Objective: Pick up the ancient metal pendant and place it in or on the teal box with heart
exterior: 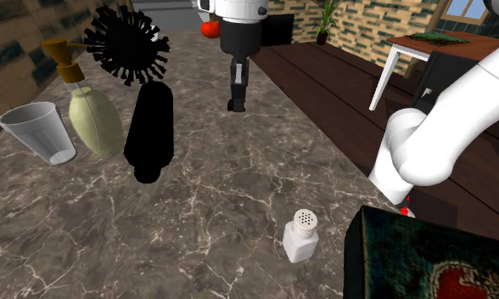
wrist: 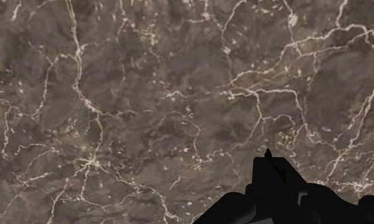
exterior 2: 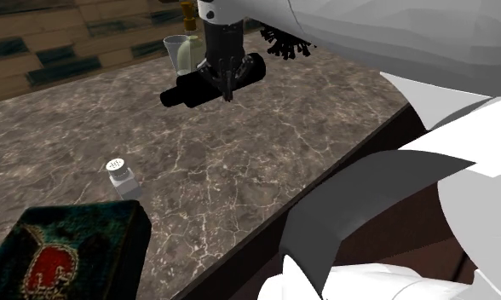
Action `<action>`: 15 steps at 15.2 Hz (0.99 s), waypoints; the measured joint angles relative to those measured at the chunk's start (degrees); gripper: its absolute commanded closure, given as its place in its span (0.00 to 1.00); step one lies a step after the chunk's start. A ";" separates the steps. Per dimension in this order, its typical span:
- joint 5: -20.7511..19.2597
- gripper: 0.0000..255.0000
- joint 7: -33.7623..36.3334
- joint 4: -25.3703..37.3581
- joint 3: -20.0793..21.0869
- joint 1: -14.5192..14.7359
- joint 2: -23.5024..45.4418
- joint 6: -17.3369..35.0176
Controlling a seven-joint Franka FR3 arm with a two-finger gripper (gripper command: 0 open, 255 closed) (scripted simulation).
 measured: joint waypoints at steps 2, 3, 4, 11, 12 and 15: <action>-0.12 1.00 0.18 1.89 0.00 -0.05 0.38 -1.51; -0.18 1.00 0.19 2.70 -0.04 -0.09 0.52 -2.17; -0.21 1.00 0.24 3.47 -0.07 -0.10 0.55 -2.92; -0.69 1.00 0.64 10.33 -0.15 -0.36 2.23 -8.14; -0.49 1.00 1.05 10.16 0.08 -0.17 1.73 -8.44; 0.91 1.00 3.02 7.02 1.26 1.01 -2.12 -8.86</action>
